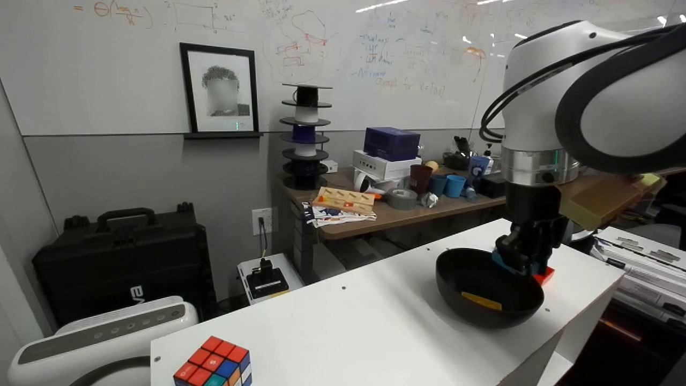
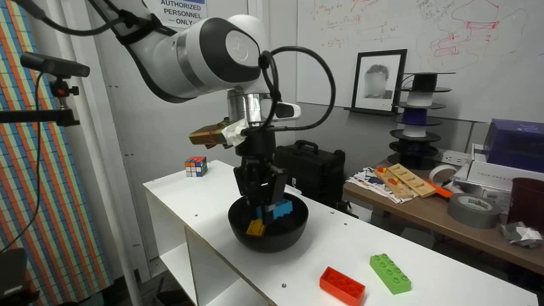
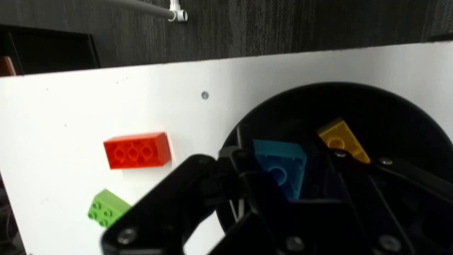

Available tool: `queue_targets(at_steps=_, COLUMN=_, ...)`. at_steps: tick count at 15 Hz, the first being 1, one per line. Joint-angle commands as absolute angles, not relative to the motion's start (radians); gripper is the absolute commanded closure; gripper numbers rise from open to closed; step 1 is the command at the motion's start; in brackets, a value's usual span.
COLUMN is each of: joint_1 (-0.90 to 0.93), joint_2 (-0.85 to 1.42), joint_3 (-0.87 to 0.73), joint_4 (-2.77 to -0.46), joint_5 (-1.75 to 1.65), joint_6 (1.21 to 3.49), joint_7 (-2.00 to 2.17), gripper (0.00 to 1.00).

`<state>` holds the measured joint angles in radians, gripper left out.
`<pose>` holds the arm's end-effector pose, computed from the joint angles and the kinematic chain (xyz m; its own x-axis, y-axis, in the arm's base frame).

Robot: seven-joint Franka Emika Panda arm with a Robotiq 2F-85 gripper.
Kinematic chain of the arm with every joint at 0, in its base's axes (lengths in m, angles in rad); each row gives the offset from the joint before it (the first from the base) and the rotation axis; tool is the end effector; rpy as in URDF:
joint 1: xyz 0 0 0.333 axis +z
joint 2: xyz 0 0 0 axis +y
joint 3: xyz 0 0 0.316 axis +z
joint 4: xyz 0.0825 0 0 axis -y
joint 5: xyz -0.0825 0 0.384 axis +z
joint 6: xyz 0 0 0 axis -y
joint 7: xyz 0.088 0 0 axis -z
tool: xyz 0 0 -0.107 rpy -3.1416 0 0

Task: Put the yellow, blue , orange and green lego bricks in the black bowl

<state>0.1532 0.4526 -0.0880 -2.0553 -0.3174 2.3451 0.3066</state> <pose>0.5757 0.0330 0.2023 0.9935 -0.0097 -0.1138 0.0214 -0.9631 0.2684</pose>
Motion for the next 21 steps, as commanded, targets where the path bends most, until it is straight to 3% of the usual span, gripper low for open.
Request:
queue_targets(at_steps=1, joint_1=0.175, joint_2=0.435, joint_3=-0.068, joint_4=-2.036, joint_5=-0.269, joint_6=2.232, joint_7=0.386, gripper=0.38)
queue_targets(at_steps=6, joint_1=0.184, joint_2=0.401, joint_3=-0.075, joint_4=-2.045, joint_5=-0.28, joint_6=2.303, joint_7=0.483, gripper=0.02)
queue_targets(at_steps=21, joint_1=-0.064, joint_2=0.475, joint_3=-0.145, joint_4=-1.941, joint_5=0.154, joint_6=2.442, joint_7=0.617, gripper=0.0)
